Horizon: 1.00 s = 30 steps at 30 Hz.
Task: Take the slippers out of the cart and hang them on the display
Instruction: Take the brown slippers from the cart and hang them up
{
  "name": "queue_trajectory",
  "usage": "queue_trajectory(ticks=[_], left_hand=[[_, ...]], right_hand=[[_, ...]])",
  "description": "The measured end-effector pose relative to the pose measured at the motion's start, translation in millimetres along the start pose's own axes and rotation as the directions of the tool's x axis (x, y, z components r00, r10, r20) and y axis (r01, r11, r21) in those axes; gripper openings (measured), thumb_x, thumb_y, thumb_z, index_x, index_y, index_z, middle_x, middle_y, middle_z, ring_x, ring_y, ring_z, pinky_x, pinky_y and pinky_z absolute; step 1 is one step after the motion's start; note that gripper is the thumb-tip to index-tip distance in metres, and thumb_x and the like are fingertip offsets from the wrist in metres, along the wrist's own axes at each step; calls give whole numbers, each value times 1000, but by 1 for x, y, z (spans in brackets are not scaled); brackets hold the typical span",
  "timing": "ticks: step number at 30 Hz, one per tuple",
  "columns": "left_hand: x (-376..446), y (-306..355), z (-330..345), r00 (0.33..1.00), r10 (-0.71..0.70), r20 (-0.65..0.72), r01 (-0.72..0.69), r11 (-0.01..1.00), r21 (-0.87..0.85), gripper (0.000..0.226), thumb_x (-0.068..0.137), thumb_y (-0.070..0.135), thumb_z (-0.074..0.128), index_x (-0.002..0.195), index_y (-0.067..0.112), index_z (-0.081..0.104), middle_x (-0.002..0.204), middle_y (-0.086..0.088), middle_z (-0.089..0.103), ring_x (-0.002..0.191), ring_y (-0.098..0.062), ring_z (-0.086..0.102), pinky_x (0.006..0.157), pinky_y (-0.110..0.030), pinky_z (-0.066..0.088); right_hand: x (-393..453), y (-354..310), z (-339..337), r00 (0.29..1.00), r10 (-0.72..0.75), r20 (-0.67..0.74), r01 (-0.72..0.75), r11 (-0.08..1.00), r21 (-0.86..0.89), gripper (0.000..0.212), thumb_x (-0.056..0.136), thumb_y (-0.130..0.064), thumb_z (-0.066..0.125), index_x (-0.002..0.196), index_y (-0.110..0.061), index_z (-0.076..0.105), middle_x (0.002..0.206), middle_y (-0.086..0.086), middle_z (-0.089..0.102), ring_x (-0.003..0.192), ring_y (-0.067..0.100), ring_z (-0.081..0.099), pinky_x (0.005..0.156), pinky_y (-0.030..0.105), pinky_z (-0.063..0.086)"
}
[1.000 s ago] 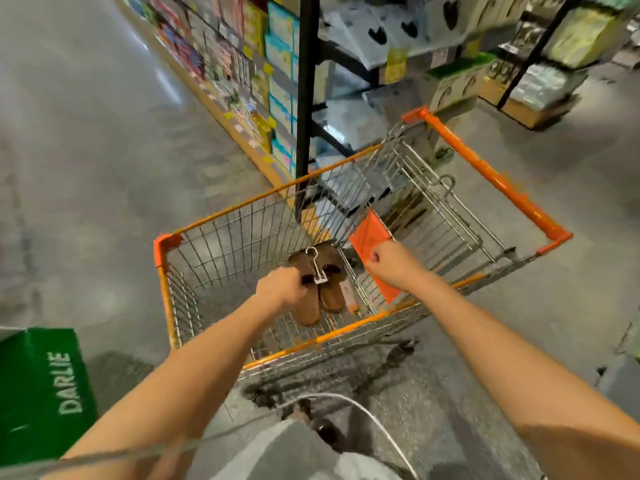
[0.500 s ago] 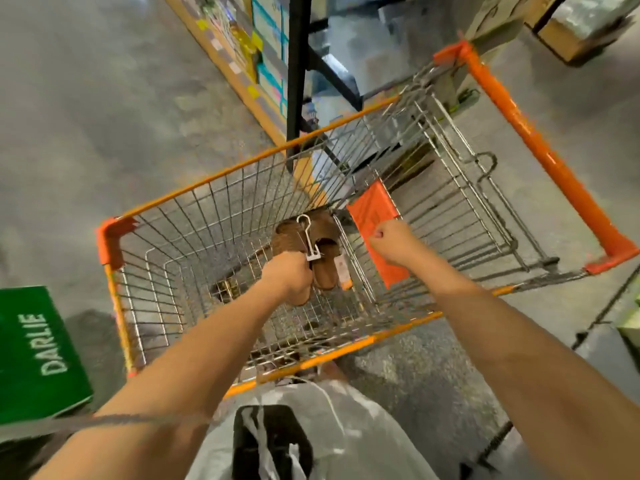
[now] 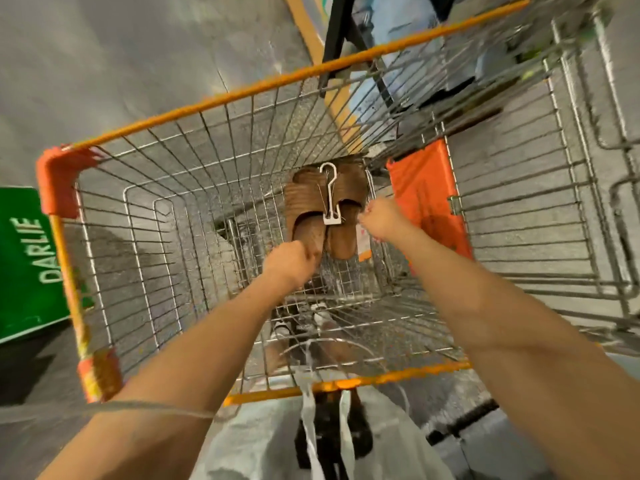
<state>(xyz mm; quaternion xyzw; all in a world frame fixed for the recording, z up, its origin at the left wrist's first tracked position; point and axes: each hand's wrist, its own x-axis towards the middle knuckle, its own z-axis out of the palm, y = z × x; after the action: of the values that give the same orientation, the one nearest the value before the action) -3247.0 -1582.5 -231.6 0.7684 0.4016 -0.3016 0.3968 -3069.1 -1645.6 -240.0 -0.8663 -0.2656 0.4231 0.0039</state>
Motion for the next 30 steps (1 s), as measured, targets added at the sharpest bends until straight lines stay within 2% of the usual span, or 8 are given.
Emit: queue_trajectory(ticks=[6, 10, 13, 19, 21, 24, 27, 30], left_hand=[[48, 13, 1, 999, -36, -25, 36, 999, 16, 30, 94, 31, 44, 84, 8, 61, 85, -10, 68, 78, -27, 68, 73, -39, 59], [78, 13, 8, 996, -87, 5, 86, 994, 73, 15, 89, 20, 53, 94, 9, 60, 92, -7, 68, 80, -25, 66, 76, -37, 58], [102, 12, 13, 996, -72, -59, 77, 993, 94, 30, 89, 25, 54, 114, 9, 49, 109, -9, 60, 98, -29, 59, 84, -42, 53], [142, 29, 6, 990, -85, -116, 100, 986, 136, 66, 93, 41, 50, 145, 10, 23, 152, -21, 19, 142, -36, 15, 112, -46, 25], [154, 33, 4, 988, -88, -128, 101, 990, 103, 71, 92, 42, 53, 146, 11, 19, 154, -19, 12, 144, -35, 7, 113, -47, 20], [170, 36, 4, 990, -89, -113, 99, 991, 85, 80, 91, 45, 54, 150, 13, 10, 157, -17, 1, 145, -34, 0, 115, -48, 13], [186, 33, 7, 993, -85, -79, 94, 988, 123, 88, 90, 48, 55, 151, 14, 2, 158, -14, -5, 146, -32, -4, 117, -47, 7], [200, 26, 12, 995, -80, -60, 88, 986, 143, 93, 87, 52, 57, 151, 18, -2, 159, -10, -7, 146, -29, -6, 117, -48, 4]], right_hand=[[46, 4, 4, 999, 50, 1, -50, 998, -28, 34, 90, -20, 51, 57, -12, 46, 57, 11, 53, 50, 27, 55, 66, 36, 55], [75, 8, 4, 1000, 31, -6, -31, 995, -97, 20, 89, -21, 52, 88, -4, 62, 97, 22, 66, 92, 36, 64, 77, 34, 50], [104, 10, 13, 1000, 8, -24, -11, 993, -121, 24, 89, -19, 52, 106, -4, 61, 112, 19, 63, 105, 35, 59, 85, 34, 48], [165, -4, 31, 995, -59, -80, 48, 990, -134, 34, 89, -19, 54, 117, 0, 55, 123, 19, 55, 119, 33, 51, 95, 35, 43], [183, -9, 35, 995, -52, -89, 39, 989, -146, 33, 87, -28, 57, 111, -6, 57, 119, 16, 55, 122, 32, 48, 98, 34, 40], [205, -16, 41, 997, -68, -33, 62, 987, -147, 25, 87, -38, 59, 80, -15, 53, 89, 9, 48, 116, 30, 52, 87, 29, 39], [220, -21, 45, 999, -44, 2, 44, 993, -111, 40, 92, -39, 53, 116, -8, 52, 116, 16, 50, 122, 30, 46, 95, 34, 37], [234, -17, 50, 997, -51, 57, 54, 997, -61, 42, 88, -36, 58, 120, -10, 51, 104, 6, 42, 125, 32, 45, 92, 33, 36]])
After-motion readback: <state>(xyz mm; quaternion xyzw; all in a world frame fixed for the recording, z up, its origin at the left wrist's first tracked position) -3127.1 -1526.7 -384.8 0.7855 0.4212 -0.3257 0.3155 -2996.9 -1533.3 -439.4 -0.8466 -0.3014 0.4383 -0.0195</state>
